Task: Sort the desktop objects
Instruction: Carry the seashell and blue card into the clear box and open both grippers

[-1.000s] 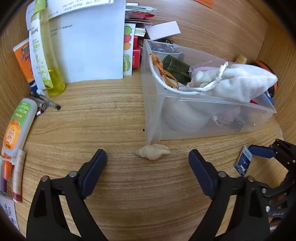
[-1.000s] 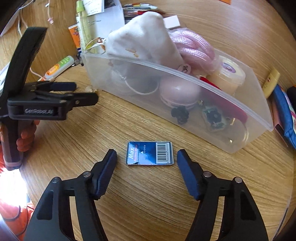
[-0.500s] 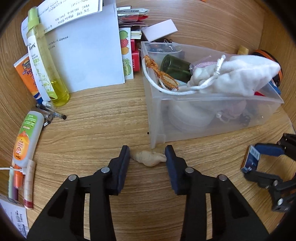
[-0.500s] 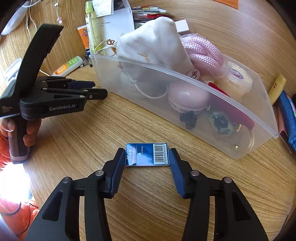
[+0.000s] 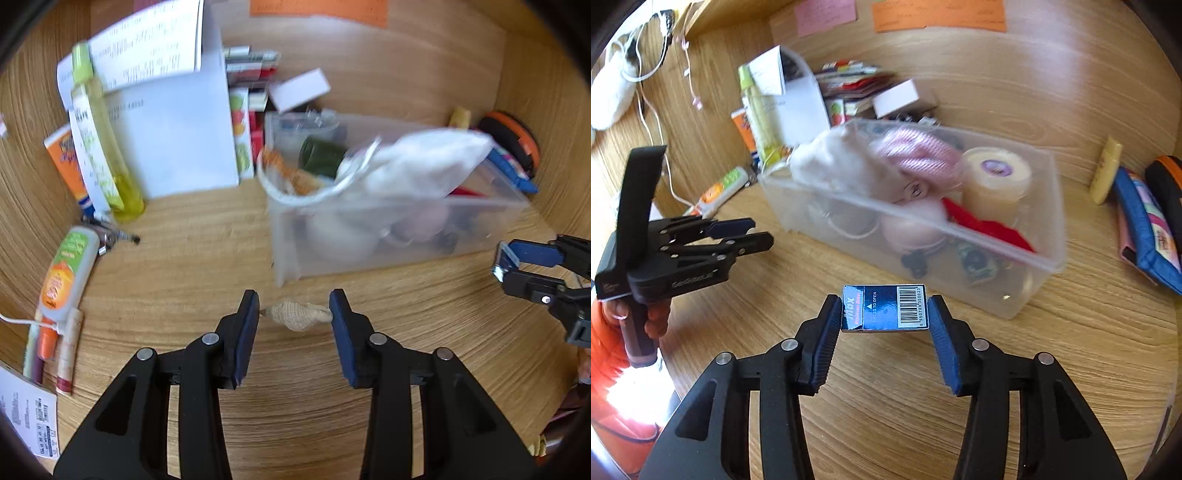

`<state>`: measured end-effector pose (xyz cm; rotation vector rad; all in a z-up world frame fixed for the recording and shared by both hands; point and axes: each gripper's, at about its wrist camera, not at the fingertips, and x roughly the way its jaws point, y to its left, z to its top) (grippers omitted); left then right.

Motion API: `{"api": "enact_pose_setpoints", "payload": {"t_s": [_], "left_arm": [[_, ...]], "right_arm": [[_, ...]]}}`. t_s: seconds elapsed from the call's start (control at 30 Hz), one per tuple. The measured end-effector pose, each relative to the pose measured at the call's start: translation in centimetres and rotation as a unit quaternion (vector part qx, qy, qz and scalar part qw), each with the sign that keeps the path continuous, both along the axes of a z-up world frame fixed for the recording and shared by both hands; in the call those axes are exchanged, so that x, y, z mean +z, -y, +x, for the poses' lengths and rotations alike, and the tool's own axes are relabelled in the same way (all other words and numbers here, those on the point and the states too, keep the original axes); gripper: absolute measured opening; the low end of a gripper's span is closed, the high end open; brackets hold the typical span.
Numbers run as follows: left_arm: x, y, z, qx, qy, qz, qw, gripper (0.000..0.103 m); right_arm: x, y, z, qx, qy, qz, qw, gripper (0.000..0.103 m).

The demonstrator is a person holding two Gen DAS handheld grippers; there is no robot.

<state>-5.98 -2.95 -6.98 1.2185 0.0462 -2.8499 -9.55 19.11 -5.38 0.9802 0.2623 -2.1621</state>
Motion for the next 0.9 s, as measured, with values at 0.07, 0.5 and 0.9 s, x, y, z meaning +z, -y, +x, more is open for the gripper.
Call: {"api": "enact_pose_setpoints", "payload": {"t_s": [0.07, 0.5, 0.9], "left_arm": [[0.8, -0.7, 0.9, -0.001, -0.014, 0.002, 0.9999, 0.039], [6.2, -0.5, 0.4, -0.004, -0.099, 0.021, 0.9949, 0.039], [7.1, 0.0, -2.9, -0.008, -0.119, 0.034, 0.9923, 0.039]], "right_arm": [[0.5, -0.3, -0.1, -0.009, -0.009, -0.003, 1.0, 0.044], [4.3, -2.3, -1.9, -0.061, -0.059, -0.053, 0.995, 0.044], [4.0, -2.0, -5.2, -0.083, -0.056, -0.055, 0.993, 0.044]]}}
